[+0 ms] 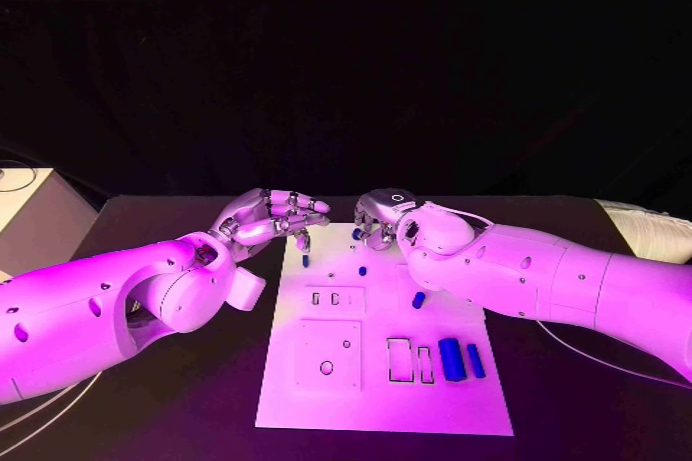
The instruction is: Assemble the parts on the task board
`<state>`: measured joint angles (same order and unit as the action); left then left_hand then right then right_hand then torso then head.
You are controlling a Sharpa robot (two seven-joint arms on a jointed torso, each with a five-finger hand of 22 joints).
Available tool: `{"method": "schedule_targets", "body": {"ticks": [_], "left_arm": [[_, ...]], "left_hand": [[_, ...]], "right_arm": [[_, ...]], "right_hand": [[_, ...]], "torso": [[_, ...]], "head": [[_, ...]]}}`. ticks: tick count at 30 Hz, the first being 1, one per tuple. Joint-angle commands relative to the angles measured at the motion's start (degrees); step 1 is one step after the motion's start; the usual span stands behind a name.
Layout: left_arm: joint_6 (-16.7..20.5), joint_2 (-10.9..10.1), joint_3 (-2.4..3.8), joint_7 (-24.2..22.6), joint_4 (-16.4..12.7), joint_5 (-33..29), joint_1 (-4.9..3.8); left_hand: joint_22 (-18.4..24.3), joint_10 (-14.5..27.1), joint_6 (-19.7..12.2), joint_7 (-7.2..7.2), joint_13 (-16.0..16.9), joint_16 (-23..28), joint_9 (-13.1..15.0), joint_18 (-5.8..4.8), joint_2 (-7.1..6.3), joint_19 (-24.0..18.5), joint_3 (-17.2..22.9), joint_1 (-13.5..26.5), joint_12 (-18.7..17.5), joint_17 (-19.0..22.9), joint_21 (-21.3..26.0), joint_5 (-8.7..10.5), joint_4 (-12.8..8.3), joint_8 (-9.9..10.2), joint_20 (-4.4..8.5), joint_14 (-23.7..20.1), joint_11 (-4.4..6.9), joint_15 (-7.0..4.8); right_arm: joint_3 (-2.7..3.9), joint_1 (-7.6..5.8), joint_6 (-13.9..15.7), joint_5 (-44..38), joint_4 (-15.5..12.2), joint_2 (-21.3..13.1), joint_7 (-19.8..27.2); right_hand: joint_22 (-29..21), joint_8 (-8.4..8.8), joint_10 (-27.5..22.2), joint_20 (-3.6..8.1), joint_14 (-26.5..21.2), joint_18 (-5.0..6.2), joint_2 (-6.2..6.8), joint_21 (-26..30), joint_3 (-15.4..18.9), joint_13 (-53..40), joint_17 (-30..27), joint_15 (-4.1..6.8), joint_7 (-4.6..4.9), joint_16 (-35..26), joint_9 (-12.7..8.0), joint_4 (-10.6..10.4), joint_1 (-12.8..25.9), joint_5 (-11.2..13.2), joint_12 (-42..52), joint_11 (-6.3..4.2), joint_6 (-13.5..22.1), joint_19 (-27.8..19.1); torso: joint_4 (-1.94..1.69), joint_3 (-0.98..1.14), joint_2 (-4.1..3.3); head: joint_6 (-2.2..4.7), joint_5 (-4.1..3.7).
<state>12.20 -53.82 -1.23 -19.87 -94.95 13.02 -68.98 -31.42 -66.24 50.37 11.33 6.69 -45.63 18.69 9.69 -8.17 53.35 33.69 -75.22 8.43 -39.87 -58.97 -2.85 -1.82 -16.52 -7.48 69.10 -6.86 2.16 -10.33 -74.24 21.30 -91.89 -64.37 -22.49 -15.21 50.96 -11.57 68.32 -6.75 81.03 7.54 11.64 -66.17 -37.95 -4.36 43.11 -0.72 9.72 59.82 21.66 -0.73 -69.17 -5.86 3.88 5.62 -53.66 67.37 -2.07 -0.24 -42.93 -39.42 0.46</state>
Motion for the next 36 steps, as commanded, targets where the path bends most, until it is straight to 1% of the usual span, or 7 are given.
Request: {"method": "schedule_targets", "body": {"ticks": [1,5,13,23,28,30,36], "left_arm": [[-1.3,0.1,0.03,-0.2,-0.1,-0.2,-0.11],[-1.4,0.0,0.03,-0.2,0.0,-0.2,-0.11],[-1.3,-0.1,0.03,-0.4,0.3,-0.2,-0.11],[-1.3,-0.4,0.02,-0.6,0.8,-0.4,-0.09],[-1.3,-0.3,0.02,-1.0,1.5,-0.8,-0.07],[-1.4,-0.2,0.01,-1.1,1.8,-1.0,-0.06],[-1.8,0.1,-0.01,-1.3,2.6,-1.3,-0.03]], "left_hand": [[0.1,0.4,-0.4,0.08,0.1,0.3,0.1,0.87,-0.15,0.0,0.2,0.3,-0.4,-0.1,0.1,0.07,0.0,0.2,-0.22,-0.4,-0.08,0.12],[0.1,0.5,-0.4,0.09,0.1,0.4,0.1,0.86,-0.16,0.0,0.2,0.4,-0.4,-0.1,0.2,0.07,0.1,0.2,-0.24,-0.4,-0.09,0.13],[0.1,0.5,-0.4,0.08,0.1,0.4,0.1,0.86,-0.13,0.0,0.2,0.4,-0.4,-0.1,0.2,0.07,0.1,0.2,-0.25,-0.4,-0.09,0.14],[0.7,0.7,-0.6,0.14,0.3,2.0,0.4,0.86,-0.22,-0.7,0.4,0.2,-0.4,0.3,1.1,0.05,0.1,0.2,-0.39,-1.7,-0.16,0.24],[1.7,1.1,-0.8,0.35,0.4,5.4,0.8,0.83,-0.31,-2.0,0.6,0.0,-0.5,1.5,2.9,0.07,0.1,0.3,-0.67,-3.7,-0.42,0.56],[2.3,1.2,-0.9,0.46,0.4,7.1,1.0,0.81,-0.35,-2.7,0.6,-0.1,-0.5,2.2,3.8,0.08,0.0,0.3,-0.87,-4.7,-0.55,0.79],[3.5,1.4,-1.0,0.62,0.5,10.6,1.3,0.82,-0.30,-3.8,0.5,-0.3,-0.6,3.8,5.7,0.08,-0.1,0.4,-1.24,-6.2,-0.77,1.16]], "right_arm": [[0.01,0.00,-0.3,0.1,0.1,0.0,0.4],[0.01,0.00,-0.1,0.3,-0.2,-0.2,0.5],[0.02,-0.01,3.6,1.8,-3.9,-3.3,1.7],[0.27,-1.08,12.1,23.2,-11.3,-11.8,17.8],[0.34,-1.81,10.5,29.8,-12.1,-14.3,27.3],[0.36,-1.99,9.8,31.7,-12.0,-15.0,30.1],[0.38,-2.20,7.6,39.5,-10.1,-15.6,35.1]], "right_hand": [[-1.7,0.96,-2.0,-0.32,-0.7,0.36,1.42,1.5,0.7,0.3,-1.6,-0.44,0.50,-1.1,-0.3,-0.5,0.4,0.1,-0.3,0.56,1.6,-1.2],[-5.1,2.12,-5.6,-0.82,-2.1,1.07,2.37,4.7,5.3,0.4,-4.8,-0.82,0.51,-3.4,-0.6,-1.0,0.2,-0.4,0.2,0.78,3.7,-3.3],[-5.3,1.95,-6.3,-0.46,-2.2,1.09,0.14,6.4,15.0,0.0,-6.4,-0.44,0.06,-4.0,-0.4,-2.8,-4.8,0.9,3.8,0.40,3.6,-2.5],[-16.1,1.78,0.2,0.32,-10.3,2.77,0.76,18.1,2.1,0.6,-17.0,-0.16,0.47,-21.8,-0.7,1.7,-10.2,-2.8,2.1,0.31,-1.3,-13.1],[-14.2,3.02,0.0,-0.57,-14.2,2.27,-0.79,18.4,0.4,0.7,-22.3,-1.76,1.14,-33.8,-1.2,5.2,-12.5,-3.9,0.1,1.33,-1.0,-21.5],[-16.9,3.86,-1.7,-1.99,-21.6,1.29,-1.04,24.0,-1.4,0.9,-25.2,-4.45,1.96,-40.6,-1.5,6.8,-13.6,-3.6,-0.5,2.66,-0.2,-27.6],[-26.3,5.29,-6.2,-5.21,-25.1,1.44,-0.68,37.1,-1.7,0.9,-29.0,-6.46,2.24,-47.2,-1.7,8.5,-13.0,-3.9,-0.4,3.76,2.0,-28.5]], "torso": [[-0.02,-0.04,0.02],[-0.01,-0.05,0.04],[0.14,0.16,0.15],[1.27,0.54,0.93],[1.91,0.75,1.48],[2.06,0.80,1.73],[2.26,0.95,2.23]], "head": [[-0.03,0.02],[-0.09,0.04],[0.02,0.19],[0.44,0.71],[0.80,0.79],[0.85,0.87],[0.75,1.12]]}}
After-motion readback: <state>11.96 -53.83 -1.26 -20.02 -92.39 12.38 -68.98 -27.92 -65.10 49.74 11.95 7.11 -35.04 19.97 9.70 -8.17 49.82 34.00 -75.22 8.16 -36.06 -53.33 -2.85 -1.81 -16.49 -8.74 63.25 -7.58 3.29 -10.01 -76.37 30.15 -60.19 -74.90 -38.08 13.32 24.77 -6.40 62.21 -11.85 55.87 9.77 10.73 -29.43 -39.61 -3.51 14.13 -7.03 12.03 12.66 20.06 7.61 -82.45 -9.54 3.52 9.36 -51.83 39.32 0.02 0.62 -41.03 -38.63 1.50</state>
